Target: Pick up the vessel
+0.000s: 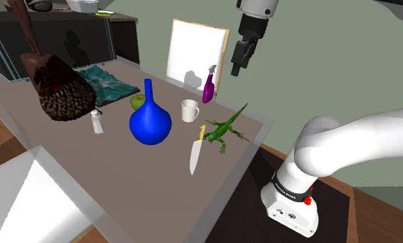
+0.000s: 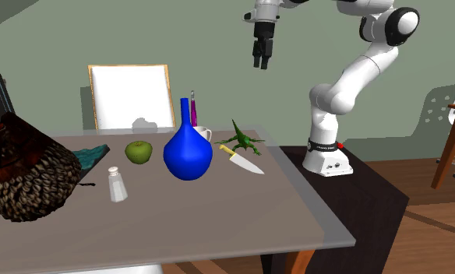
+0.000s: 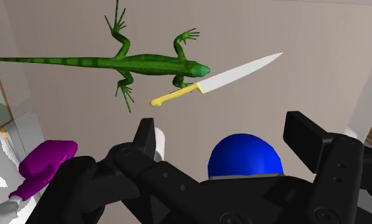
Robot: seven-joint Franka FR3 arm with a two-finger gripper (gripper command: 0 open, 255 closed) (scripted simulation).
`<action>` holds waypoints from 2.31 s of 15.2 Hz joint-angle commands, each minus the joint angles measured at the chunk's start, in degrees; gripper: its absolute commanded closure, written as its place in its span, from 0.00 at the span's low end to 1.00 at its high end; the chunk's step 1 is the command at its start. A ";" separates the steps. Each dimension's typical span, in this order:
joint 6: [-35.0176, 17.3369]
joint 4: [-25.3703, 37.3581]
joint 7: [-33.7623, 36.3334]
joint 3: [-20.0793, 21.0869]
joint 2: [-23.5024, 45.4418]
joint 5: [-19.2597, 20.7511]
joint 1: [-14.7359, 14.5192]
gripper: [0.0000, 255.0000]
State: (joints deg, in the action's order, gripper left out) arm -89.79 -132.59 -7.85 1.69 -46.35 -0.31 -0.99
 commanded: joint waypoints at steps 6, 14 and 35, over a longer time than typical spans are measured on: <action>-4.96 4.69 3.36 3.07 10.21 -1.64 -0.58 0.00; -10.04 15.97 8.77 7.49 27.43 -2.05 -1.13 0.00; -15.20 37.96 17.47 11.84 56.43 2.68 -3.83 0.00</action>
State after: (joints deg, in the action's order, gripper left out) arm -104.57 -94.29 9.64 13.55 10.03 2.36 -4.84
